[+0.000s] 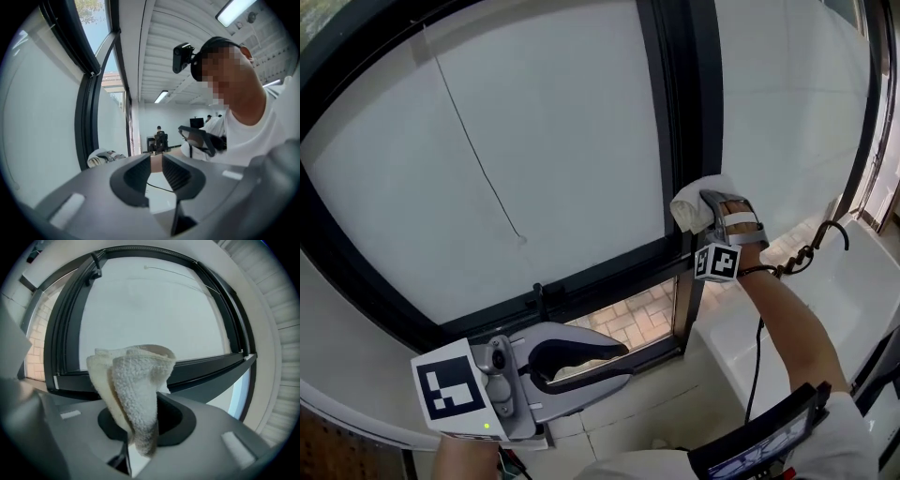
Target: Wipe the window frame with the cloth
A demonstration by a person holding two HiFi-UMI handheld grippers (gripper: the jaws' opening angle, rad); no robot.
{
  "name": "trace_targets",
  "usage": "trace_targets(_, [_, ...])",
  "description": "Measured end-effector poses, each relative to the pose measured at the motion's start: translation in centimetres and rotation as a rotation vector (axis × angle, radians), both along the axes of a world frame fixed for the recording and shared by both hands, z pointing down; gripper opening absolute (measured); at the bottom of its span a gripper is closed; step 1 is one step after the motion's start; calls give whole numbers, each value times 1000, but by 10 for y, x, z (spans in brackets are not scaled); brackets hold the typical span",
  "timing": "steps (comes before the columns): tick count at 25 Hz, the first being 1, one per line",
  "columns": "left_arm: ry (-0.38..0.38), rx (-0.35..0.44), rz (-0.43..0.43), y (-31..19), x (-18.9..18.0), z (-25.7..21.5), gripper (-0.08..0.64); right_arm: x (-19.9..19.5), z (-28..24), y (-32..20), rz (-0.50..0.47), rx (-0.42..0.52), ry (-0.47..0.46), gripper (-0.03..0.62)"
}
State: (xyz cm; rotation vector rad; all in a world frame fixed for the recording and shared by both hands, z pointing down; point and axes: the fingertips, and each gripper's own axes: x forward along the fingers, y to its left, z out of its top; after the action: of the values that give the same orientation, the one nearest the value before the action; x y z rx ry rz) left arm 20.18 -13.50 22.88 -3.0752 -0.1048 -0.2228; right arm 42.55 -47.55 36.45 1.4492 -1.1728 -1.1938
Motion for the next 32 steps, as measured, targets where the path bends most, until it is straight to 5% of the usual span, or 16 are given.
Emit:
trace_targets(12, [-32,35,-105,6,-34,32,97,3,197,-4,124,-352,-234,89])
trace_targets(18, [-1,20,-175,10,-67,41,97,-4,218,2,179,-450,-674,86])
trace_targets(25, [-3,4,-230,7,-105,53,90,1,229,-3,203,-396,-1240,84])
trace_targets(28, [-6,0,-233,9,-115,57,91,0,233,-5,230,-379,-1334,83])
trace_targets(32, [-8,-6,-237,13,-131,59,90,-20,239,-2,232,-394,-1339,83])
